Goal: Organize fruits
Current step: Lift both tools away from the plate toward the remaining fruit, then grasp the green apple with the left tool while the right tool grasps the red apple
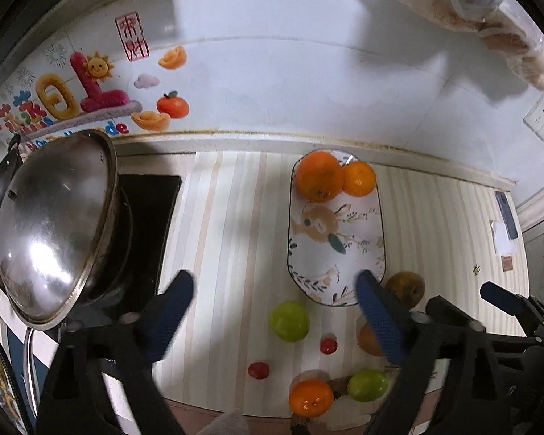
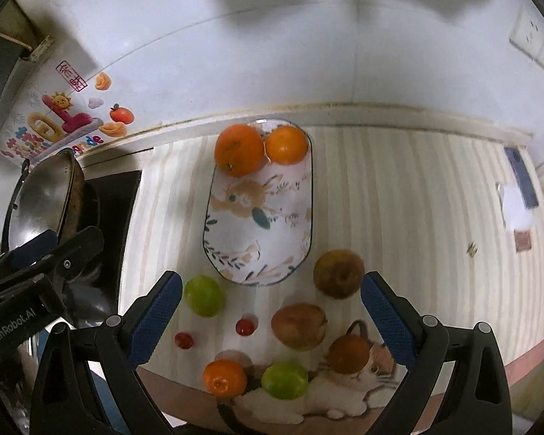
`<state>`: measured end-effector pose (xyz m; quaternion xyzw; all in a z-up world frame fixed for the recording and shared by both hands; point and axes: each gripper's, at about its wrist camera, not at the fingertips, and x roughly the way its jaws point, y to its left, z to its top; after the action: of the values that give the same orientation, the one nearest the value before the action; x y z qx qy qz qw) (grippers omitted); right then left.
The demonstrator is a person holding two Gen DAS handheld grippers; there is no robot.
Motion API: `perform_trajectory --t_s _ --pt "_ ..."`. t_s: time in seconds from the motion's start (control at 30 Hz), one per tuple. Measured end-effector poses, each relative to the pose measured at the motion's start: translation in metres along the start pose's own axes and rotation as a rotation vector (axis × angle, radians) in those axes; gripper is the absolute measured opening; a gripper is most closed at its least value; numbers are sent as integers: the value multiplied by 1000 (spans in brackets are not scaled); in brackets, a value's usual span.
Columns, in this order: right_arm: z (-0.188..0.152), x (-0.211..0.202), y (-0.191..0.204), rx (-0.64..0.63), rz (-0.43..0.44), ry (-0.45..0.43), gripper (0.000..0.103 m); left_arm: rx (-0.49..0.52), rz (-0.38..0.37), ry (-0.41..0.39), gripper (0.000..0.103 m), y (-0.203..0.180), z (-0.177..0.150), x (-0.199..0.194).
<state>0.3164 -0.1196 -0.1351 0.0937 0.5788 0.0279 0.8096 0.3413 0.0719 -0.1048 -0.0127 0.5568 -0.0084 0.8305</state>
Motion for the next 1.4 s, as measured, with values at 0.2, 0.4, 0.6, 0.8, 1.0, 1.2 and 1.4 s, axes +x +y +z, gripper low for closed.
perform_trajectory --t_s 0.2,0.4,0.6,0.8,1.0,1.2,1.4 --pt "-20 56 -35 103 33 133 101 34 33 118 101 -2 -19 58" --pt "-46 123 -42 118 39 267 100 41 40 301 101 -3 -40 129" --pt "-58 150 -40 107 21 289 88 -12 25 395 97 -1 -49 172" --pt "-59 161 -42 93 29 284 75 -57 -99 398 54 -4 -48 185" --pt "-65 161 -36 54 90 321 75 30 -63 377 51 -13 -61 168" --pt "-74 163 -26 8 105 337 75 38 -79 366 54 -7 -80 153" --pt "-74 165 -23 -2 101 348 75 17 -97 420 54 -4 -85 167"
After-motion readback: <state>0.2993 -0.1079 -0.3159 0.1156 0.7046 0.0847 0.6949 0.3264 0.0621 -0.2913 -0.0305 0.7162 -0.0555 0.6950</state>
